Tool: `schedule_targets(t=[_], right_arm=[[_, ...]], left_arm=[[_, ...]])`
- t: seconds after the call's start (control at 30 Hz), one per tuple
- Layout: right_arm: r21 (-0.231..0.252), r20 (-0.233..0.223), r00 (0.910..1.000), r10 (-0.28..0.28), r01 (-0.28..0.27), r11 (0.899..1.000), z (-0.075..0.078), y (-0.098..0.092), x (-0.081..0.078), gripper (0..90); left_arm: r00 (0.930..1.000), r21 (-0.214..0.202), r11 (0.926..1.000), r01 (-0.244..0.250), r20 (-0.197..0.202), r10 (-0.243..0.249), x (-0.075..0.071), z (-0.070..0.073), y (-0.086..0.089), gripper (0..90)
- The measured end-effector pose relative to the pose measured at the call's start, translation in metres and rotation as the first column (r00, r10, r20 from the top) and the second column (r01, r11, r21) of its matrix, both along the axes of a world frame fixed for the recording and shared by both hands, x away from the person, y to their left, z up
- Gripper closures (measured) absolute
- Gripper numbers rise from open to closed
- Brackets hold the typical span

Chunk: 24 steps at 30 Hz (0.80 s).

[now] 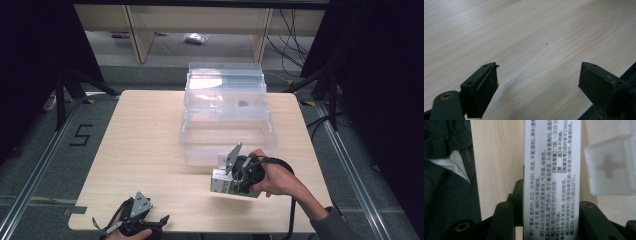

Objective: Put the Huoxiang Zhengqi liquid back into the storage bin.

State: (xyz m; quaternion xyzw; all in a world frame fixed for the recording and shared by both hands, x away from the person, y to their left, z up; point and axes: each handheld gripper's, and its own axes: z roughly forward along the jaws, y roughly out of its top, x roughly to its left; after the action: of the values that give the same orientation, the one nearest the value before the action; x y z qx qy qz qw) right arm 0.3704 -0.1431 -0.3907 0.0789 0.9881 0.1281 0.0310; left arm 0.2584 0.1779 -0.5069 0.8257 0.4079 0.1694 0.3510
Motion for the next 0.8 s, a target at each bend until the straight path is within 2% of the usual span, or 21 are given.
schedule_targets(t=[0.03, 0.07, 0.1, 0.13, 0.17, 0.2, 0.3, 0.33, 0.4, 0.43, 0.47, 0.5, 0.57, 0.6, 0.63, 0.67, 0.7, 0.73, 0.77, 0.8], right_arm=[[0.010, -0.004, 1.0000, -0.002, 0.002, 1.000, 0.003, -0.001, 0.001, 64.7], [0.004, -0.004, 0.9995, -0.033, 0.033, 0.999, 0.007, -0.002, 0.001, 64.7], [0.024, -0.005, 0.9999, -0.009, 0.009, 1.000, 0.010, -0.002, 0.003, 64.7], [0.016, -0.008, 0.9991, -0.043, 0.043, 0.999, 0.014, -0.003, 0.002, 64.7], [0.021, -0.003, 0.9999, -0.017, 0.017, 1.000, 0.017, -0.004, 0.005, 64.7], [0.019, -0.005, 0.9995, -0.030, 0.030, 0.999, 0.020, -0.005, 0.005, 64.7], [0.028, 0.003, 0.9993, -0.038, 0.038, 0.999, 0.030, -0.008, 0.010, 64.7], [0.032, 0.013, 0.9999, -0.010, 0.010, 0.999, 0.033, -0.009, 0.014, 64.7], [0.026, 0.007, 0.9989, -0.047, 0.046, 0.999, 0.039, -0.011, 0.015, 64.7], [0.033, 0.011, 0.9990, -0.043, 0.043, 0.999, 0.041, -0.012, 0.017, 64.7], [0.029, 0.014, 0.9987, -0.050, 0.049, 0.998, 0.044, -0.013, 0.018, 64.7], [0.033, 0.025, 0.9995, -0.022, 0.021, 0.999, 0.046, -0.013, 0.021, 64.7], [0.032, 0.018, 0.9989, -0.044, 0.043, 0.999, 0.050, -0.014, 0.021, 64.8], [0.033, 0.024, 0.9988, -0.042, 0.041, 0.999, 0.052, -0.014, 0.023, 64.8], [0.039, 0.025, 0.9991, -0.033, 0.032, 0.999, 0.054, -0.015, 0.024, 64.8], [0.046, 0.035, 0.9994, 0.000, -0.001, 0.999, 0.055, -0.015, 0.027, 64.7], [0.049, 0.039, 0.9992, 0.002, -0.004, 0.999, 0.056, -0.015, 0.029, 64.8], [0.036, 0.033, 0.9989, -0.032, 0.031, 0.999, 0.058, -0.016, 0.028, 64.8], [0.039, 0.039, 0.9990, -0.020, 0.019, 0.999, 0.059, -0.017, 0.030, 64.8], [0.037, 0.041, 0.9990, -0.020, 0.018, 0.999, 0.060, -0.017, 0.032, 64.8]], left_arm=[[0.9999, 0.018, 0.9998, 0.009, -0.007, -0.009, 0.000, 0.001, 0.001, 15.0], [1.0000, 0.013, 0.9999, 0.008, -0.003, -0.008, 0.000, 0.001, 0.001, 15.0], [1.0000, 0.014, 0.9999, 0.007, -0.001, -0.007, 0.000, 0.001, 0.001, 15.0], [1.0000, 0.012, 0.9999, 0.004, 0.001, -0.004, 0.000, 0.001, 0.001, 15.0], [1.0000, 0.016, 0.9998, 0.010, -0.002, -0.010, 0.000, 0.001, 0.002, 15.0], [0.9999, 0.024, 0.9996, 0.013, -0.002, -0.012, 0.000, 0.002, 0.002, 15.0], [1.0000, 0.013, 0.9999, 0.008, 0.000, -0.008, 0.000, 0.001, 0.001, 15.0], [1.0000, 0.013, 0.9999, 0.009, -0.003, -0.008, 0.000, 0.001, 0.001, 15.0], [1.0000, 0.026, 0.9996, 0.010, -0.001, -0.010, 0.001, 0.001, 0.002, 15.0], [1.0000, 0.003, 1.0000, -0.007, 0.004, 0.007, 0.001, 0.000, 0.000, 15.0], [1.0000, 0.009, 1.0000, 0.003, 0.000, -0.003, 0.000, 0.001, 0.001, 15.0], [1.0000, 0.015, 0.9999, 0.007, 0.000, -0.007, 0.000, 0.001, 0.001, 15.0], [1.0000, 0.011, 0.9999, -0.003, 0.004, 0.003, 0.000, 0.001, 0.001, 15.0], [0.9999, 0.016, 0.9999, 0.006, -0.009, -0.006, 0.000, 0.002, 0.002, 15.0], [0.9999, 0.020, 0.9998, 0.010, -0.013, -0.010, 0.000, 0.002, 0.002, 15.0], [0.9999, 0.020, 0.9997, 0.009, -0.013, -0.009, 0.000, 0.002, 0.002, 15.0], [1.0000, 0.013, 0.9999, 0.002, -0.001, -0.002, 0.000, 0.001, 0.001, 15.0], [1.0000, 0.018, 0.9998, 0.001, 0.000, -0.001, 0.001, 0.001, 0.001, 15.0], [1.0000, 0.006, 1.0000, -0.007, 0.006, 0.007, 0.000, 0.000, 0.000, 15.1], [1.0000, 0.013, 0.9999, 0.005, 0.000, -0.005, 0.000, 0.001, 0.001, 15.0]])
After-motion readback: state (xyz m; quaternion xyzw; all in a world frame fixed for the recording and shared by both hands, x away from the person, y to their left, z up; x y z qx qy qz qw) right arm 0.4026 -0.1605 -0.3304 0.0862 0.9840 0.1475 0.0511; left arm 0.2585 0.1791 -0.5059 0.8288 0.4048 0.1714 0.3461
